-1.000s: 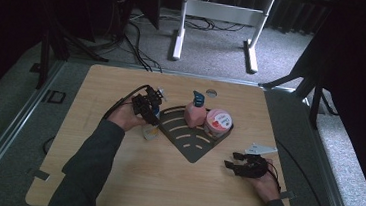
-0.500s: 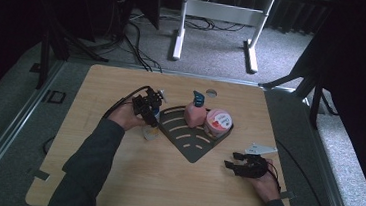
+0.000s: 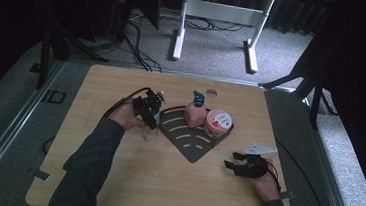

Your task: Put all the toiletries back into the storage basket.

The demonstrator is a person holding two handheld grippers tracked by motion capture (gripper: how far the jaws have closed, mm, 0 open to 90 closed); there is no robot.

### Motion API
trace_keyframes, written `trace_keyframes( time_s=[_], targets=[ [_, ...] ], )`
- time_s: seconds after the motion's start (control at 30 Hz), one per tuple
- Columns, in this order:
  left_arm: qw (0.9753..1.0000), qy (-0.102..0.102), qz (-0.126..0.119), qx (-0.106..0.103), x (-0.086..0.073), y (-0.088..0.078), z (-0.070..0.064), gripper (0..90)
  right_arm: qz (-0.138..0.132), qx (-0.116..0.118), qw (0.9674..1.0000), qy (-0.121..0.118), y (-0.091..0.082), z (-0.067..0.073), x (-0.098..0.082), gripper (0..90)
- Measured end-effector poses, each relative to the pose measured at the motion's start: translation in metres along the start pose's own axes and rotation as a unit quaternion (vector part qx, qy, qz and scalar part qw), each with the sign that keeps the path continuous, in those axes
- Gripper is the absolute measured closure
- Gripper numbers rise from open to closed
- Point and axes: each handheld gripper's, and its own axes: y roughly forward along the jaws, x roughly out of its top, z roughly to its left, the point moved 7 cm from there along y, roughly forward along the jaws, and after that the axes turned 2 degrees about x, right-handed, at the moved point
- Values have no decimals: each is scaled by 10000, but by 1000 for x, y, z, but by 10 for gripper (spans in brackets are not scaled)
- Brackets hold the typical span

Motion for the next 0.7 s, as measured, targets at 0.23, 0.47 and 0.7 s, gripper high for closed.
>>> trace_keyframes(
  time_s=[0.23,0.47,0.7],
  targets=[
    [10000,6,27,-87,-1,0,-1,540,0,2,10000,1,0,0,0,424],
    [10000,37,55,-54,0,0,-2,548,0,1,10000,-1,0,0,0,423],
    [9999,93,52,17,0,-1,-4,553,-2,4,10000,-1,0,0,0,423]
  ],
)
